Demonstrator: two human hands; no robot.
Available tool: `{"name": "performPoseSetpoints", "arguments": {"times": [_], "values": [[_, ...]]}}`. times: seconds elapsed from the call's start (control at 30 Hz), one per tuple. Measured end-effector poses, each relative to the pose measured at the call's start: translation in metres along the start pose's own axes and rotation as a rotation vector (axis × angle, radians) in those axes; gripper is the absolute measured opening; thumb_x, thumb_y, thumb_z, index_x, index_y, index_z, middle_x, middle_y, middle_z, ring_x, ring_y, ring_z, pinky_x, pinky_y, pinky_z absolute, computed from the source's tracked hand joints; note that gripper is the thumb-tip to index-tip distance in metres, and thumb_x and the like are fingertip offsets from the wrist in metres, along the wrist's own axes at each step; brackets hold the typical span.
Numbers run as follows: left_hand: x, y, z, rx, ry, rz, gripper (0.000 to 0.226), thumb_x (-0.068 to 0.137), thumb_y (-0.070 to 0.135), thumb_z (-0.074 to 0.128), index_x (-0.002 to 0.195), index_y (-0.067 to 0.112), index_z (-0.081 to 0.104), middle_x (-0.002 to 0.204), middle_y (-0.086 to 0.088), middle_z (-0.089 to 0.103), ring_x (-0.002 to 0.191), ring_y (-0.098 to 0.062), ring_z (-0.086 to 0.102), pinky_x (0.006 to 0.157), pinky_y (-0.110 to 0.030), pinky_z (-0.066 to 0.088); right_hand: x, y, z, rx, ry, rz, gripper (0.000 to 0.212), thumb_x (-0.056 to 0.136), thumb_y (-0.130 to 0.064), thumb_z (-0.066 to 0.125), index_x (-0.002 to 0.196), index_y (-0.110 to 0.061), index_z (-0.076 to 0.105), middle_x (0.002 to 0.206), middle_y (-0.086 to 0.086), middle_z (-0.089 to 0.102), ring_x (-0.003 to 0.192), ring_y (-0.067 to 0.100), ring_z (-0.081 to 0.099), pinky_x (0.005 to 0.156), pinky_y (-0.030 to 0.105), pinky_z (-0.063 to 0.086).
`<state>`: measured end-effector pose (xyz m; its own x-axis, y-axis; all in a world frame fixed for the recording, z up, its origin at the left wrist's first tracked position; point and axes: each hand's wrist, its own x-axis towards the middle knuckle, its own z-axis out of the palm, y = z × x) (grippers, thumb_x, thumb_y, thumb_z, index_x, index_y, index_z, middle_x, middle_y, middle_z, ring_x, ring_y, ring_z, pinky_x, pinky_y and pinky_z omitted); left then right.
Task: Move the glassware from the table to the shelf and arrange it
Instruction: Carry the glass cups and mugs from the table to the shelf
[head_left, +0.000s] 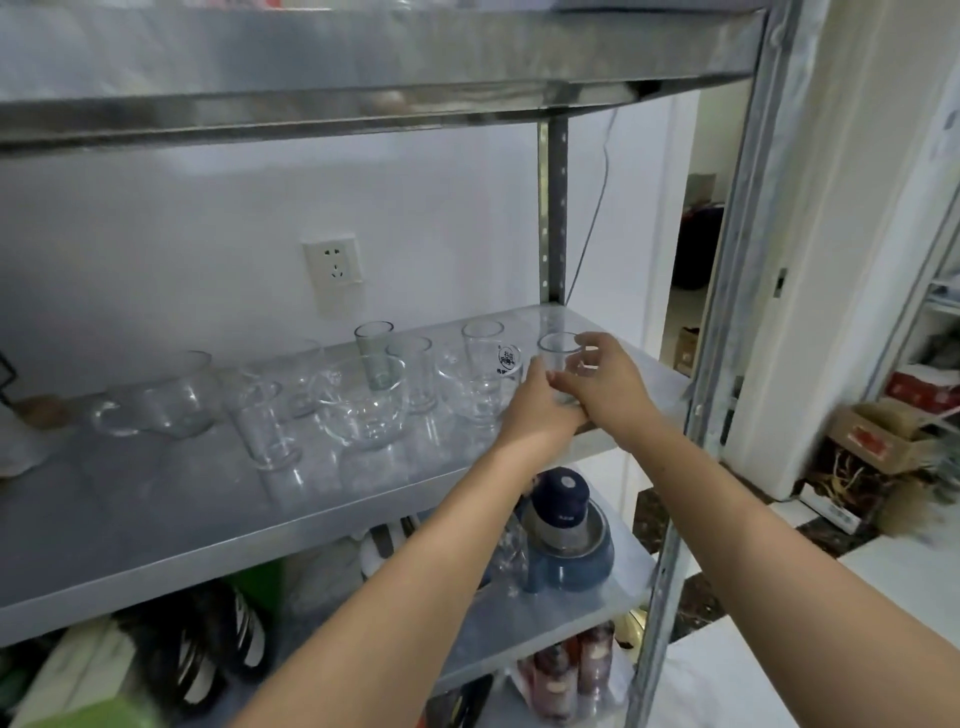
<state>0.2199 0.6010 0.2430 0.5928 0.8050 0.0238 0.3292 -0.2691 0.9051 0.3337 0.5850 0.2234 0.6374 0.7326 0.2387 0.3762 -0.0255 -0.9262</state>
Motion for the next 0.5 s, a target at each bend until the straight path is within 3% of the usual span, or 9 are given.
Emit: {"name": "performPoseSetpoints", "arguments": {"times": [0.07,0.17,0.33,0.5], "values": [[-0.002,0.001,0.002,0.017,0.006,-0.015,0.08,0.081,0.021,0.069,0.148,0.021,0.026,0.139,0.003,0.047,0.128,-0.022,0.047,0.096,-0.036,0.049,0.001,0.0,0.0,-0.012,0.001,-0.006,0.067,0.079,-0.024,0.079,0.136,-0.017,0.045,0.119,0.003,0.056,0.111,0.022,0.057,0.075,0.055,0.058],[-0.002,0.004,0.004,0.058,0.009,-0.06,0.076,0.083,0.023,0.065,0.148,0.026,0.027,0.147,-0.005,0.044,0.13,-0.027,0.047,0.099,-0.043,0.05,-0.001,0.0,-0.001,-0.018,-0.005,-0.004,0.073,0.077,-0.029,0.08,0.138,-0.02,0.042,0.117,0.004,0.057,0.11,0.025,0.059,0.084,0.055,0.056],[-0.01,0.01,-0.005,0.074,0.021,-0.021,0.057,0.096,0.016,0.048,0.148,0.018,0.025,0.144,-0.008,0.044,0.126,-0.024,0.048,0.082,-0.028,0.038,-0.012,-0.014,-0.008,-0.008,0.036,-0.078,0.072,0.081,-0.028,0.078,0.141,-0.017,0.041,0.129,0.006,0.056,0.121,0.02,0.053,0.095,0.03,0.043],[-0.017,0.022,-0.02,-0.105,0.087,0.174,0.061,0.096,0.001,0.041,0.151,0.024,0.027,0.152,-0.001,0.038,0.136,-0.016,0.041,0.092,-0.019,0.04,-0.029,-0.061,-0.013,0.131,0.196,-0.294,0.05,0.086,-0.024,0.074,0.131,-0.017,0.053,0.123,0.0,0.062,0.115,0.011,0.057,0.103,0.027,0.045]]}}
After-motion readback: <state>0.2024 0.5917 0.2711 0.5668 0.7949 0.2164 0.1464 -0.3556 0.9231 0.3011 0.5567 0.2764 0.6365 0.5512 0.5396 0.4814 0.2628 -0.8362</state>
